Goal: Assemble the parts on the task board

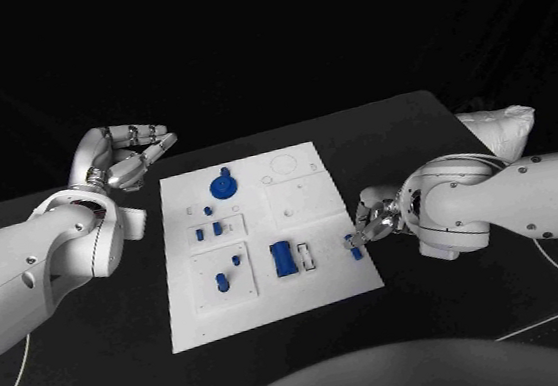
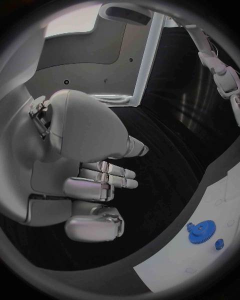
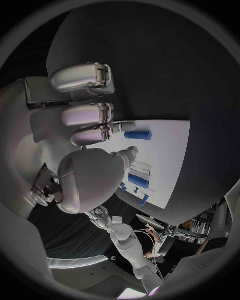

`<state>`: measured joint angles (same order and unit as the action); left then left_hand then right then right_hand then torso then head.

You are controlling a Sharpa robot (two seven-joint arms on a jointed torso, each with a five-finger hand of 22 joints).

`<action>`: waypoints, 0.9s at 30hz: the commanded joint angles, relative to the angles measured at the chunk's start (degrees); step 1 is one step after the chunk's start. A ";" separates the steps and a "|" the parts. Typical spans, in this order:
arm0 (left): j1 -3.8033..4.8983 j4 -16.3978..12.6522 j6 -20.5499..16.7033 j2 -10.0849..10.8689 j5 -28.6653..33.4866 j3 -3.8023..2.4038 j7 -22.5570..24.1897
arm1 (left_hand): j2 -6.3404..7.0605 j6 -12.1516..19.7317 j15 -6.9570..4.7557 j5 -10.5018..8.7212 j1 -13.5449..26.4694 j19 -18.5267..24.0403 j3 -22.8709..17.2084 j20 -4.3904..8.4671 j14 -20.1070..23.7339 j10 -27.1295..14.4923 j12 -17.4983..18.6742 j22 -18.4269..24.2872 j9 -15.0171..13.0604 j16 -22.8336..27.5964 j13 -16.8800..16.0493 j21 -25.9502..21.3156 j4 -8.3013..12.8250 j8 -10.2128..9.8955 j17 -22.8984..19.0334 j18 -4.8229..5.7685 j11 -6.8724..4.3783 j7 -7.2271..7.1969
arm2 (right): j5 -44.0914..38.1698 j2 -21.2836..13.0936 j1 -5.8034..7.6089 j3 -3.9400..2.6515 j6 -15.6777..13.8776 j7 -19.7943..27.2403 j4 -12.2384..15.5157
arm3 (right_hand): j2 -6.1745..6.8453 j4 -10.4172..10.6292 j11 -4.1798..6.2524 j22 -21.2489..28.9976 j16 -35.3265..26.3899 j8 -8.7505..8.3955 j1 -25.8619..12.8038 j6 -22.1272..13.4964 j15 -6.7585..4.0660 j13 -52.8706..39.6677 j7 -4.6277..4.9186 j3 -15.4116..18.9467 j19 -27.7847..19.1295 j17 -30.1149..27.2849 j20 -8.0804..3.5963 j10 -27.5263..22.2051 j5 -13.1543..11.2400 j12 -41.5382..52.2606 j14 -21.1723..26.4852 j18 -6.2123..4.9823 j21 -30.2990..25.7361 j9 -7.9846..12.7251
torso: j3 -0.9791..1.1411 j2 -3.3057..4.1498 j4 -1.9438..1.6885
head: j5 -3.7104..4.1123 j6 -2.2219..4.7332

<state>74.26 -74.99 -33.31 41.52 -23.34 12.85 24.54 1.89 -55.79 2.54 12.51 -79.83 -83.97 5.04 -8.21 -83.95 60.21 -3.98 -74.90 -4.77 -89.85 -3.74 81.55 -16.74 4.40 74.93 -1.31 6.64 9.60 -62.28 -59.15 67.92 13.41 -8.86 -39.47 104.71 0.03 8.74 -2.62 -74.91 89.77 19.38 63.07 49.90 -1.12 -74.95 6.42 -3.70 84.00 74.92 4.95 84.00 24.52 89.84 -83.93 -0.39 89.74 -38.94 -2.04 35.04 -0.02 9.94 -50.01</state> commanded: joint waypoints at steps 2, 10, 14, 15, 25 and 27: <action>0.03 -0.20 0.62 0.02 -0.33 -0.05 0.32 | -0.68 -0.31 0.13 0.04 -0.07 -0.82 0.38 -0.19 -6.05 -0.12 0.19 -12.47 0.07 -0.15 0.06 -0.23 0.01 -0.33 15.07 -0.68 0.02 -0.02 | -1.29 0.45 -0.17 0.02 0.93 -1.92 -0.57 | -0.01 -0.03 0.11 -15.09 0.23 -0.20 0.48 0.61 -0.07 -15.05 -0.03 -0.56 6.00 15.08 0.13 6.00 -0.28 0.16 -6.07 0.39 0.26 0.10 | -0.07 -0.04 -0.01 | -0.05 0.01; 0.04 -0.20 0.64 0.07 -0.33 -0.05 0.30 | -0.68 -0.31 0.13 0.04 -0.07 -0.82 0.38 -0.19 -6.05 -0.12 0.19 -12.47 0.07 -0.15 0.06 -0.23 0.01 -0.33 15.07 -0.68 0.02 -0.02 | -1.15 1.25 -0.25 0.02 1.81 -2.19 -1.47 | -0.03 -0.35 0.20 -15.09 0.23 -0.24 0.73 1.00 -0.15 -15.05 -0.15 -1.00 6.00 15.08 0.08 6.00 -0.53 0.16 -6.07 0.39 0.26 0.19 | -0.02 -0.06 -0.02 | -0.18 0.01; 0.04 -0.20 0.66 0.09 -0.33 -0.05 0.30 | -0.68 -0.31 0.13 0.04 -0.07 -0.82 0.38 -0.19 -6.05 -0.12 0.19 -12.47 0.07 -0.15 0.06 -0.23 0.01 -0.33 15.07 -0.68 0.02 -0.02 | -1.07 1.95 -0.33 0.02 2.73 -2.67 -2.31 | -0.23 -1.01 0.37 -15.09 0.23 -0.37 1.41 1.38 -0.29 -15.05 -0.33 -1.87 6.00 15.08 -0.04 6.00 -0.89 0.16 -6.07 0.39 0.26 0.32 | -0.01 -0.06 -0.01 | -0.20 0.01; 0.04 -0.20 0.66 0.10 -0.33 -0.05 0.29 | -0.68 -0.31 0.13 0.04 -0.07 -0.82 0.38 -0.19 -6.05 -0.12 0.19 -12.47 0.07 -0.15 0.06 -0.23 0.01 -0.33 15.07 -0.68 0.02 -0.02 | -1.06 2.18 -0.36 0.02 3.04 -2.82 -2.60 | -0.24 -1.06 0.39 -15.09 0.23 -0.38 1.46 1.41 -0.30 -15.05 -0.34 -1.95 6.00 15.08 -0.05 6.00 -0.93 0.16 -6.07 0.39 0.26 0.33 | -0.02 -0.06 0.01 | -0.22 0.01; 0.04 -0.15 0.71 0.07 -0.33 -0.05 0.28 | -0.68 -0.31 0.13 0.04 -0.07 -0.82 0.38 -0.19 -6.05 -0.12 0.19 -12.47 0.07 -0.15 0.06 -0.23 0.01 -0.33 15.07 -0.68 0.02 -0.02 | -1.15 4.03 -0.94 0.02 6.03 -4.26 -4.83 | -0.18 -1.48 0.53 -15.09 0.23 -0.38 1.57 1.91 -0.40 -15.05 -0.47 -2.53 6.00 15.08 -0.16 6.00 -2.17 0.16 -6.07 0.39 0.26 0.33 | -0.03 -0.03 -0.02 | -0.21 0.01; 0.04 -0.15 0.73 0.07 -0.33 -0.05 0.28 | -0.68 -0.31 0.13 0.04 -0.07 -0.82 0.38 -0.19 -6.05 -0.12 0.19 -12.47 0.07 -0.15 0.06 -0.23 0.01 -0.33 15.07 -0.68 0.02 -0.02 | -1.21 4.20 -1.00 0.02 6.59 -4.49 -5.04 | -0.17 -1.55 0.55 -15.09 0.23 -0.39 1.60 1.96 -0.41 -15.05 -0.50 -2.62 6.00 15.08 -0.17 6.00 -2.36 0.16 -6.07 0.39 0.26 0.33 | -0.04 -0.04 -0.03 | -0.21 0.01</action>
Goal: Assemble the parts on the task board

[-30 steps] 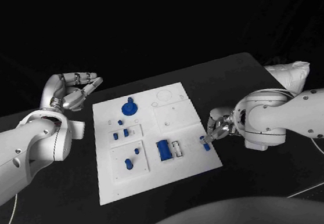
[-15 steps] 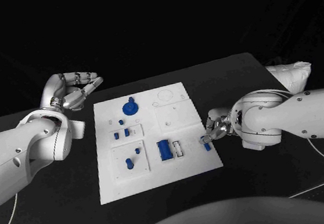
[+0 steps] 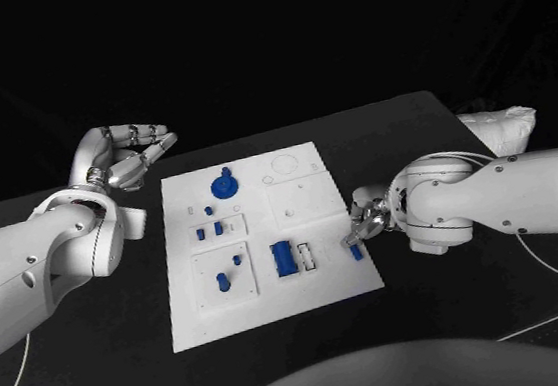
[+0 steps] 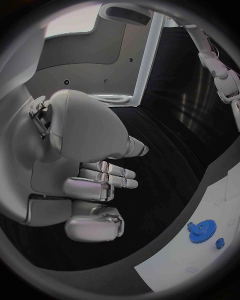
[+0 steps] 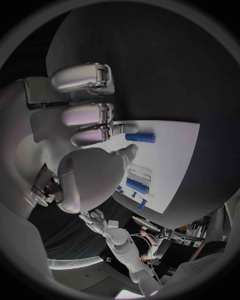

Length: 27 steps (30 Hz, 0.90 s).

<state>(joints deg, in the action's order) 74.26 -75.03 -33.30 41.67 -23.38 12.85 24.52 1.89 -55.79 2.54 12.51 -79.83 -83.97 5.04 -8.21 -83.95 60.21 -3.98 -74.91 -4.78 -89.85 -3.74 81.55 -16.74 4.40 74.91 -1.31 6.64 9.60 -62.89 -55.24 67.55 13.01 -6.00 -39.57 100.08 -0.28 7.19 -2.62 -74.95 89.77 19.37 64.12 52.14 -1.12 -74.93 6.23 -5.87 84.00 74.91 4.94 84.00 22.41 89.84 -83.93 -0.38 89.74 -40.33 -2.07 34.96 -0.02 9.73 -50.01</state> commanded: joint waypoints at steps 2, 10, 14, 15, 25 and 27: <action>0.04 -0.11 0.71 -0.07 -0.30 -0.04 0.29 | -0.68 -0.31 0.13 0.04 -0.07 -0.82 0.38 -0.19 -6.05 -0.12 0.19 -12.47 0.07 -0.15 0.06 -0.23 0.01 -0.32 15.09 -0.68 0.02 -0.03 | -0.63 0.40 -0.66 0.42 4.18 -4.55 -0.54 | 0.11 -0.10 0.58 -15.05 0.23 -0.40 0.64 -0.23 -0.41 -15.07 -0.35 -0.58 6.00 15.09 -0.18 6.00 -0.44 0.16 -6.07 0.38 0.26 1.71 | -0.01 0.02 -0.02 | 0.00 0.01; 0.04 -0.10 0.68 -0.05 -0.30 -0.04 0.32 | -0.68 -0.31 0.13 0.04 -0.07 -0.82 0.38 -0.19 -6.05 -0.12 0.19 -12.47 0.07 -0.15 0.06 -0.23 0.01 -0.32 15.09 -0.68 0.02 -0.03 | -1.61 0.97 -0.78 0.42 6.38 -5.18 -1.03 | 0.11 -0.64 0.68 -15.05 0.23 -0.52 1.07 -0.20 -0.42 -15.07 -0.43 -1.14 6.00 15.09 -0.21 6.00 -0.98 0.16 -6.07 0.38 0.26 1.72 | 0.01 0.02 -0.01 | 0.01 0.01; 0.04 -0.08 0.69 -0.09 -0.30 -0.04 0.35 | -0.68 -0.31 0.13 0.04 -0.07 -0.82 0.38 -0.19 -6.05 -0.12 0.19 -12.47 0.07 -0.15 0.06 -0.23 0.01 -0.32 15.09 -0.68 0.02 -0.03 | -1.92 1.22 -0.86 0.42 7.00 -5.34 -1.20 | 0.17 -1.27 0.74 -15.05 0.23 -0.56 1.64 -0.07 -0.44 -15.07 -0.52 -1.68 6.00 15.09 -0.23 6.00 -1.26 0.16 -6.07 0.38 0.26 1.70 | 0.01 0.00 0.02 | 0.00 0.01; 0.04 -0.08 0.70 -0.09 -0.30 -0.04 0.35 | -0.68 -0.31 0.13 0.04 -0.07 -0.82 0.38 -0.19 -6.05 -0.12 0.19 -12.47 0.07 -0.15 0.06 -0.23 0.01 -0.32 15.09 -0.68 0.02 -0.03 | -1.96 1.25 -0.87 0.42 7.09 -5.37 -1.23 | 0.11 -1.71 0.80 -15.05 0.23 -0.57 2.13 0.01 -0.46 -15.07 -0.59 -2.09 6.00 15.09 -0.26 6.00 -1.23 0.16 -6.07 0.38 0.26 1.68 | 0.01 0.01 0.01 | 0.04 0.01; 0.04 -0.08 0.71 -0.06 -0.30 -0.04 0.35 | -0.68 -0.31 0.13 0.04 -0.07 -0.82 0.38 -0.19 -6.05 -0.12 0.19 -12.47 0.07 -0.15 0.06 -0.23 0.01 -0.32 15.09 -0.68 0.02 -0.03 | -2.28 1.28 -0.95 0.42 5.67 -4.80 -1.29 | -1.12 -7.83 1.34 -15.05 0.23 -0.64 8.86 1.52 -0.86 -15.07 -1.20 -8.20 6.00 15.09 -0.63 6.00 1.35 0.16 -6.07 0.38 0.26 1.60 | 0.00 0.00 0.00 | 0.09 0.01; 0.04 -0.10 0.69 -0.04 -0.30 -0.04 0.34 | -0.68 -0.31 0.13 0.04 -0.07 -0.82 0.38 -0.19 -6.05 -0.12 0.19 -12.47 0.07 -0.15 0.06 -0.23 0.01 -0.32 15.09 -0.68 0.02 -0.03 | -1.96 1.18 -0.96 0.42 4.84 -4.39 -1.22 | -1.18 -8.61 1.31 -15.05 0.23 -0.67 9.38 1.80 -0.83 -15.07 -1.17 -9.05 6.00 15.09 -0.63 6.00 1.80 0.16 -6.07 0.38 0.26 1.54 | 0.00 0.01 -0.01 | 0.03 0.01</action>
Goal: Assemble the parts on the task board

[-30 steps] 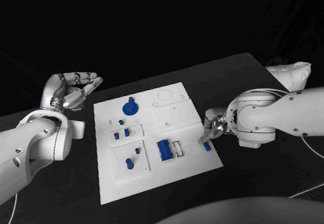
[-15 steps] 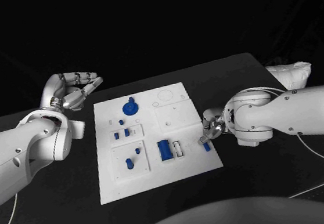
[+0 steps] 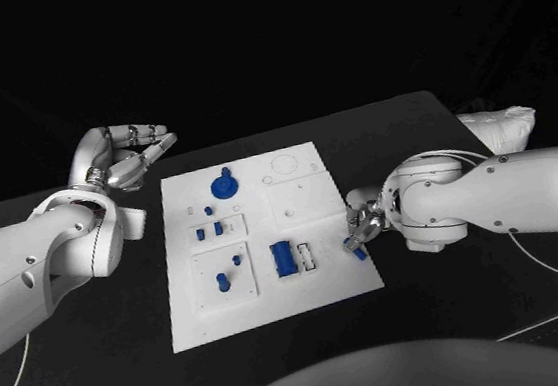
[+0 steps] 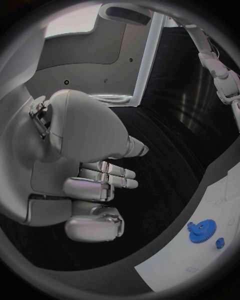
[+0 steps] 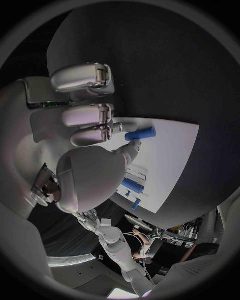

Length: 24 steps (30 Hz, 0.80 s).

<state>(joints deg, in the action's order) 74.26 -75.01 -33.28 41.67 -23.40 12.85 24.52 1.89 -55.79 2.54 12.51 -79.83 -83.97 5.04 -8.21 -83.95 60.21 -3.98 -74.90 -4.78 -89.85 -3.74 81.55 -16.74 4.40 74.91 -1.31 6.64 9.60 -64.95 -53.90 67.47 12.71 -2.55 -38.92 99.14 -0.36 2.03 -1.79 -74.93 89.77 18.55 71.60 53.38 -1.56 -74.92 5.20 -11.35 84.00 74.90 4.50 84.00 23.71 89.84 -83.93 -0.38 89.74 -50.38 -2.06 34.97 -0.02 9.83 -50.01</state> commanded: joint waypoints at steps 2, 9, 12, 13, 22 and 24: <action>0.04 -0.18 0.67 0.01 -0.27 -0.04 0.35 | -0.68 -0.31 0.13 0.04 -0.07 -0.82 0.38 -0.19 -6.05 -0.12 0.19 -12.47 0.08 -0.15 0.06 -0.23 0.01 -0.33 15.09 -0.69 0.02 -0.02 | 0.79 -0.32 -0.90 0.72 0.45 -4.54 -0.12 | -0.99 -3.83 0.45 -15.07 0.23 0.06 1.97 0.73 -0.34 -15.08 -0.09 -3.97 6.00 15.10 -0.15 6.00 0.85 0.16 -6.07 0.38 0.26 11.59 | 0.00 0.04 -0.03 | -0.11 0.01; 0.04 -0.36 0.59 0.27 -0.27 -0.04 0.33 | -0.68 -0.31 0.13 0.04 -0.07 -0.82 0.38 -0.19 -6.05 -0.12 0.19 -12.47 0.08 -0.15 0.06 -0.23 0.01 -0.33 15.09 -0.69 0.02 -0.02 | 5.81 -1.19 -0.93 0.71 -3.38 -2.09 0.88 | -0.78 -4.20 0.42 -15.07 0.23 0.01 1.85 1.21 -0.27 -15.08 -0.09 -4.39 6.00 15.10 -0.11 6.00 1.22 0.16 -6.07 0.38 0.26 11.59 | 0.04 0.03 0.03 | -0.47 0.01; 0.04 -0.44 0.59 0.39 -0.28 -0.04 0.32 | -0.68 -0.31 0.13 0.04 -0.07 -0.82 0.38 -0.19 -6.05 -0.12 0.19 -12.47 0.08 -0.15 0.06 -0.23 0.01 -0.33 15.09 -0.69 0.02 -0.02 | 8.76 -1.79 -0.91 0.70 -4.56 -0.86 1.57 | -0.67 -4.26 0.42 -15.07 0.23 -0.04 1.78 1.29 -0.25 -15.08 -0.09 -4.43 6.00 15.10 -0.10 6.00 1.23 0.16 -6.07 0.38 0.26 11.61 | 0.04 0.00 0.00 | -0.61 0.01; 0.04 -0.46 0.57 0.42 -0.29 -0.04 0.31 | -0.68 -0.31 0.13 0.04 -0.07 -0.82 0.38 -0.19 -6.05 -0.12 0.19 -12.47 0.08 -0.15 0.06 -0.23 0.01 -0.33 15.09 -0.69 0.02 -0.02 | 9.92 -2.02 -0.86 0.68 -4.90 -0.44 1.85 | -0.61 -4.28 0.41 -15.07 0.23 -0.09 1.73 1.30 -0.25 -15.08 -0.07 -4.44 6.00 15.10 -0.10 6.00 1.23 0.16 -6.07 0.38 0.26 11.64 | 0.02 -0.02 -0.01 | -0.66 0.01; 0.04 -0.52 0.52 0.52 -0.30 -0.04 0.25 | -0.68 -0.31 0.13 0.04 -0.07 -0.82 0.38 -0.19 -6.05 -0.12 0.19 -12.47 0.08 -0.15 0.06 -0.23 0.01 -0.33 15.09 -0.69 0.02 -0.02 | 18.86 -3.73 1.67 0.37 -6.37 2.95 4.06 | -0.44 -4.31 0.35 -15.07 0.23 -0.44 1.39 1.35 -0.21 -15.08 0.00 -4.58 6.00 15.10 -0.07 6.00 1.13 0.16 -6.07 0.38 0.26 11.86 | -0.04 -0.02 -0.06 | -0.79 0.01; 0.04 -0.49 0.54 0.46 -0.31 -0.03 0.25 | -0.68 -0.31 0.13 0.04 -0.07 -0.82 0.38 -0.19 -6.05 -0.12 0.19 -12.47 0.08 -0.15 0.06 -0.23 0.01 -0.33 15.09 -0.69 0.02 -0.02 | 20.97 -3.81 2.44 0.34 -6.44 3.79 4.22 | -0.42 -4.32 0.35 -15.07 0.23 -0.52 1.30 1.44 -0.20 -15.08 -0.01 -4.63 6.00 15.10 -0.06 6.00 1.04 0.16 -6.07 0.38 0.26 11.92 | -0.07 -0.03 -0.04 | -0.78 0.01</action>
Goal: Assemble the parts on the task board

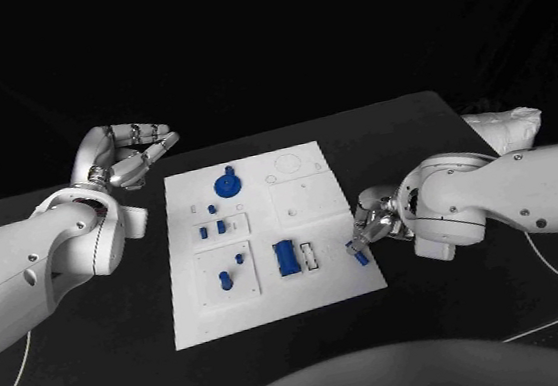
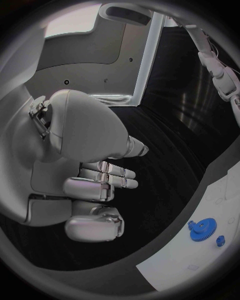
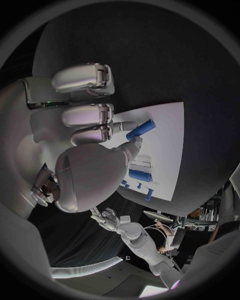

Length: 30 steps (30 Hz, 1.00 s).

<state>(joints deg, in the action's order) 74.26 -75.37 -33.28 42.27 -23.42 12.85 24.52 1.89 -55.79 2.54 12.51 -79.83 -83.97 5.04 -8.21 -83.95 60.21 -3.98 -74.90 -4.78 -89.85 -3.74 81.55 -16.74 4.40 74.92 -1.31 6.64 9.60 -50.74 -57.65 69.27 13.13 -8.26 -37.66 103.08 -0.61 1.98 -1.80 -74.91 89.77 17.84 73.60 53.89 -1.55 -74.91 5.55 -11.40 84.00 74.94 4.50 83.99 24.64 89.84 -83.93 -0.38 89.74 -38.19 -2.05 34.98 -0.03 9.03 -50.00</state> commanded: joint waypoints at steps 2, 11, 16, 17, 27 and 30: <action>0.04 -0.09 0.55 -0.19 -0.28 -0.04 0.24 | -0.68 -0.31 0.13 0.04 -0.07 -0.82 0.38 -0.19 -6.05 -0.12 0.19 -12.47 0.08 -0.15 0.06 -0.23 0.00 -0.32 15.08 -0.69 0.02 -0.02 | 8.27 0.03 1.05 -0.10 -0.72 3.12 0.34 | -0.15 -4.28 0.35 -15.09 0.23 0.17 -0.73 0.98 -0.20 -15.09 -0.37 -4.61 6.00 15.06 -0.06 6.01 0.07 0.16 -6.07 0.38 0.26 -0.25 | -0.04 -0.02 0.03 | -0.14 0.00; 0.04 0.08 0.66 -0.42 -0.28 -0.04 0.26 | -0.68 -0.31 0.13 0.04 -0.07 -0.82 0.38 -0.19 -6.05 -0.12 0.19 -12.47 0.08 -0.15 0.06 -0.23 0.00 -0.32 15.08 -0.69 0.02 -0.02 | 13.54 1.72 1.57 -0.13 0.04 5.34 -0.42 | 0.01 -4.34 0.38 -15.09 0.23 -0.12 -1.05 1.38 -0.20 -15.09 -0.42 -4.75 6.00 15.06 -0.04 6.01 -0.38 0.16 -6.07 0.38 0.26 -0.03 | -0.04 -0.07 0.02 | -0.10 0.00; 0.04 0.14 0.72 -0.54 -0.28 -0.04 0.26 | -0.68 -0.31 0.13 0.04 -0.07 -0.82 0.38 -0.19 -6.05 -0.12 0.19 -12.47 0.08 -0.15 0.06 -0.23 0.00 -0.32 15.08 -0.69 0.02 -0.02 | 15.67 3.31 1.63 -0.15 0.71 6.05 -1.71 | 0.07 -4.35 0.39 -15.09 0.23 -0.22 -1.17 1.52 -0.21 -15.09 -0.45 -4.77 6.00 15.06 -0.04 6.01 -0.54 0.16 -6.07 0.38 0.26 0.04 | -0.01 -0.03 -0.04 | -0.18 0.00; 0.04 0.15 0.73 -0.55 -0.28 -0.04 0.26 | -0.68 -0.31 0.13 0.04 -0.07 -0.82 0.38 -0.19 -6.05 -0.12 0.19 -12.47 0.08 -0.15 0.06 -0.23 0.00 -0.32 15.08 -0.69 0.02 -0.02 | 16.06 3.68 1.63 -0.15 0.87 6.13 -2.07 | 0.07 -4.35 0.39 -15.09 0.23 -0.22 -1.17 1.52 -0.21 -15.09 -0.45 -4.77 6.00 15.06 -0.04 6.01 -0.54 0.16 -6.07 0.38 0.26 0.04 | -0.01 -0.03 -0.05 | -0.18 0.00; 0.04 0.17 0.79 -0.57 -0.29 -0.04 0.27 | -0.68 -0.31 0.13 0.04 -0.07 -0.82 0.38 -0.19 -6.05 -0.12 0.19 -12.47 0.08 -0.15 0.06 -0.23 0.00 -0.32 15.08 -0.69 0.02 -0.02 | 17.86 7.52 0.91 -0.15 1.49 6.78 -6.03 | 0.16 -4.35 0.44 -15.09 0.23 -0.44 -1.45 1.83 -0.23 -15.09 -0.53 -4.85 6.00 15.06 -0.05 6.01 -0.93 0.16 -6.07 0.38 0.26 0.21 | -0.01 0.00 0.01 | -0.81 0.00; 0.04 0.14 0.80 -0.56 -0.30 -0.04 0.25 | -0.68 -0.31 0.13 0.04 -0.07 -0.82 0.38 -0.19 -6.05 -0.12 0.19 -12.47 0.08 -0.15 0.06 -0.23 0.00 -0.32 15.08 -0.69 0.02 -0.02 | 17.91 8.24 0.65 -0.15 1.66 6.65 -6.89 | 0.16 -4.35 0.44 -15.09 0.23 -0.44 -1.45 1.83 -0.23 -15.09 -0.53 -4.85 6.00 15.06 -0.05 6.01 -0.93 0.16 -6.07 0.38 0.26 0.21 | -0.03 0.03 -0.04 | -0.81 0.00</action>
<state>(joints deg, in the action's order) 74.26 -75.11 -33.23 41.82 -23.45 12.86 24.48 1.89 -55.79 2.54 12.51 -79.83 -83.97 5.04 -8.21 -83.95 60.21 -3.98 -74.91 -4.78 -89.85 -3.74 81.55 -16.74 4.40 74.93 -1.31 6.64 9.60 -34.02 -49.65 70.07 12.97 -7.91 -31.84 96.61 -0.43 1.02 -1.80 -74.90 89.77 17.44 72.83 54.28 -1.55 -74.91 5.95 -12.69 84.00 74.92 4.51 83.99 23.70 89.84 -83.93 -0.38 89.74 -37.88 -2.05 34.97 -0.03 8.23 -50.00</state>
